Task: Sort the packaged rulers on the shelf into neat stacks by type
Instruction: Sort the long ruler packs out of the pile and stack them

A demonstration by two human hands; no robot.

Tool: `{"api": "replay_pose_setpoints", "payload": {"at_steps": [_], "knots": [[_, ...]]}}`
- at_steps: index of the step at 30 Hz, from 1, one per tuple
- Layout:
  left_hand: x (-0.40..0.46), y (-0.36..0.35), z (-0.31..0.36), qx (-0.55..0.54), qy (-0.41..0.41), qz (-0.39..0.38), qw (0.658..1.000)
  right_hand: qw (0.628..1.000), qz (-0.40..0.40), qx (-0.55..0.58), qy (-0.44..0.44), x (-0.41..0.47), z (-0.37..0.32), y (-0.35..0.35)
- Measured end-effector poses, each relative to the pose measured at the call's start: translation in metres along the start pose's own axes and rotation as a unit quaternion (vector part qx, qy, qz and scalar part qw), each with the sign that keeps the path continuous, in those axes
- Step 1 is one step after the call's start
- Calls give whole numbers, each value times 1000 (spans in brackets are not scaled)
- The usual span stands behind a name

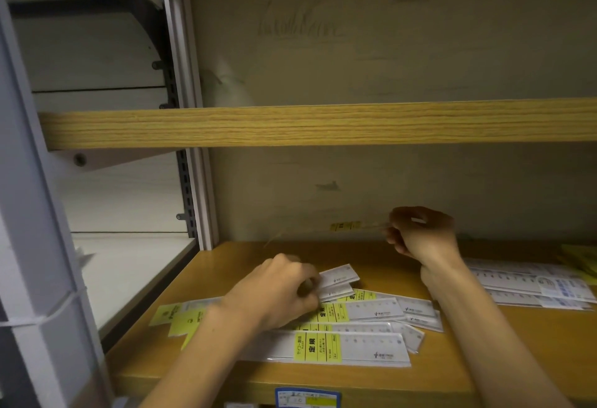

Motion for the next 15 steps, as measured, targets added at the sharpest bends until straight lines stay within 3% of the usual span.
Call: {"api": "replay_pose_setpoints", "payload": {"at_steps": [9,15], "knots": [[13,1,18,1,-130,111,985,1000,-8,17,14,10,-10,-5],[15,10,-7,10,-136,162,977,999,1,8,42,16,-17,-3]]}}
Point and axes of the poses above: each hand's wrist, its own x-axis towards the middle knuckle, its own y-axis out of the back of the hand, z = x × y, the point moved 2 cm from there along x, towards the middle knuckle, and after that the axes turned 7 degrees about -x, right-handed, at the moved point
